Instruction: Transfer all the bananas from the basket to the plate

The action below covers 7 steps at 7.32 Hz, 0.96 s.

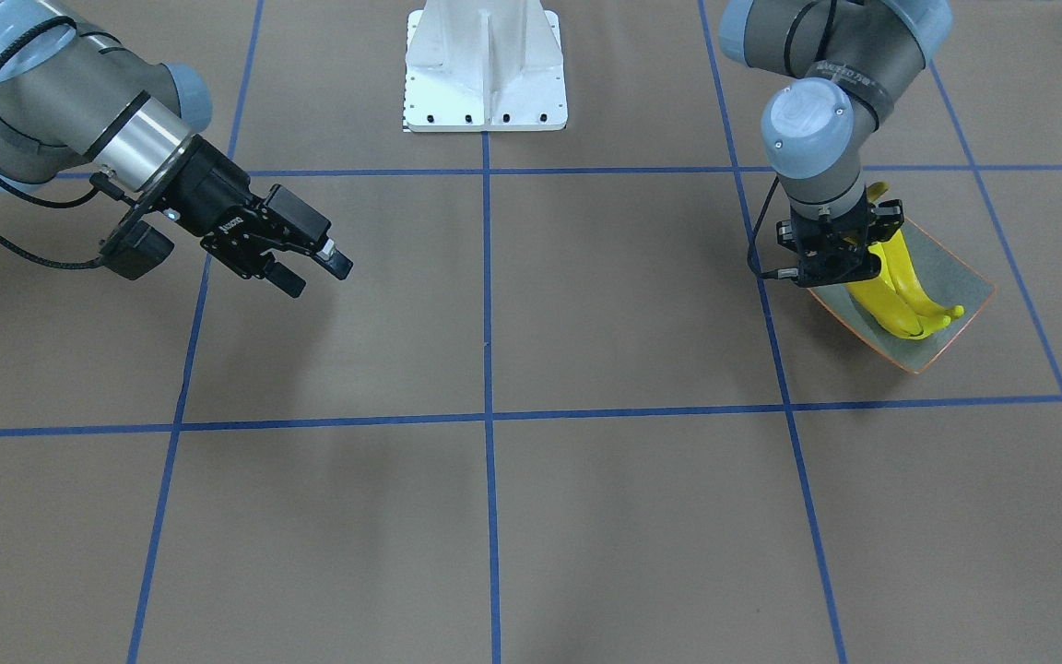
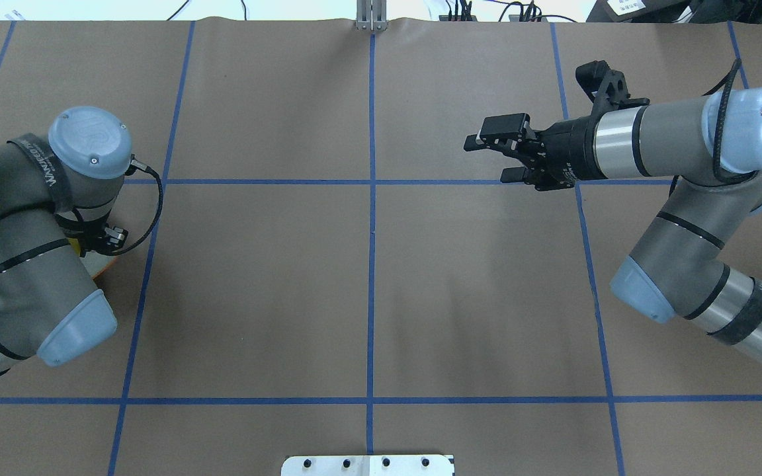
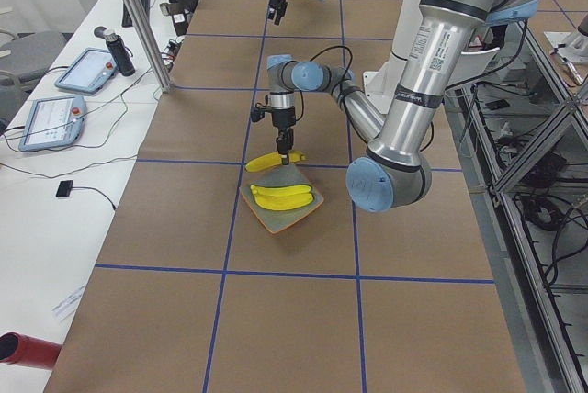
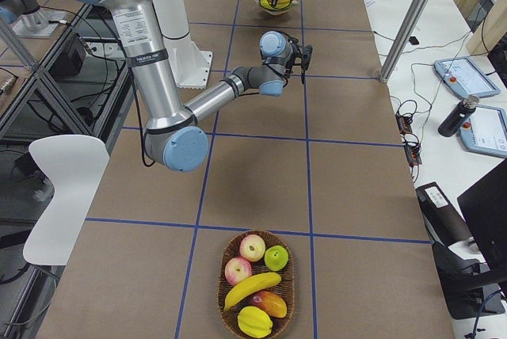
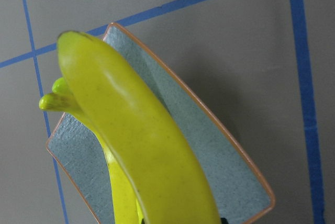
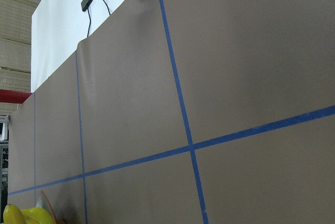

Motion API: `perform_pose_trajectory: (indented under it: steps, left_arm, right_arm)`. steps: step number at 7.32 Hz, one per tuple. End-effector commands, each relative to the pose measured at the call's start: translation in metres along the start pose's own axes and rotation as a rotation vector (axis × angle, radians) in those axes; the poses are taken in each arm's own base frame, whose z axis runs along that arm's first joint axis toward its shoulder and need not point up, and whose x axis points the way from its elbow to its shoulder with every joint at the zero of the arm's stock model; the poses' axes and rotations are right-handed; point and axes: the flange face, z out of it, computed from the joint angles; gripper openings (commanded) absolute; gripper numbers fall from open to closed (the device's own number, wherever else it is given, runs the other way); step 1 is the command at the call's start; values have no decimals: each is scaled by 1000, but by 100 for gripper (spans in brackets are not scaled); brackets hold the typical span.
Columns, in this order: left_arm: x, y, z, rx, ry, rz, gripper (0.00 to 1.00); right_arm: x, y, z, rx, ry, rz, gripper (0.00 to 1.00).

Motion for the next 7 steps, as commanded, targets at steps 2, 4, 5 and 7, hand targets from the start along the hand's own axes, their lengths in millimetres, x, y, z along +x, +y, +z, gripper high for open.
perform_pose_trajectory:
  steps: [2,4,5,7]
  left_arm:
    - [-3,-8,22,-36,-33,2,0]
    - [-6,-12,30,-30,-71,36,50]
    - [-9,-10,38,-26,-95,43,99]
    - [-7,-13,31,14,-72,53,100]
  right_arm:
    - [0,5,5,5,-1,-1,100]
    - [-1,8,6,0,-3,-3,100]
    - [-1,9,6,-2,-5,-3,100]
    - [0,9,7,-4,-4,-4,100]
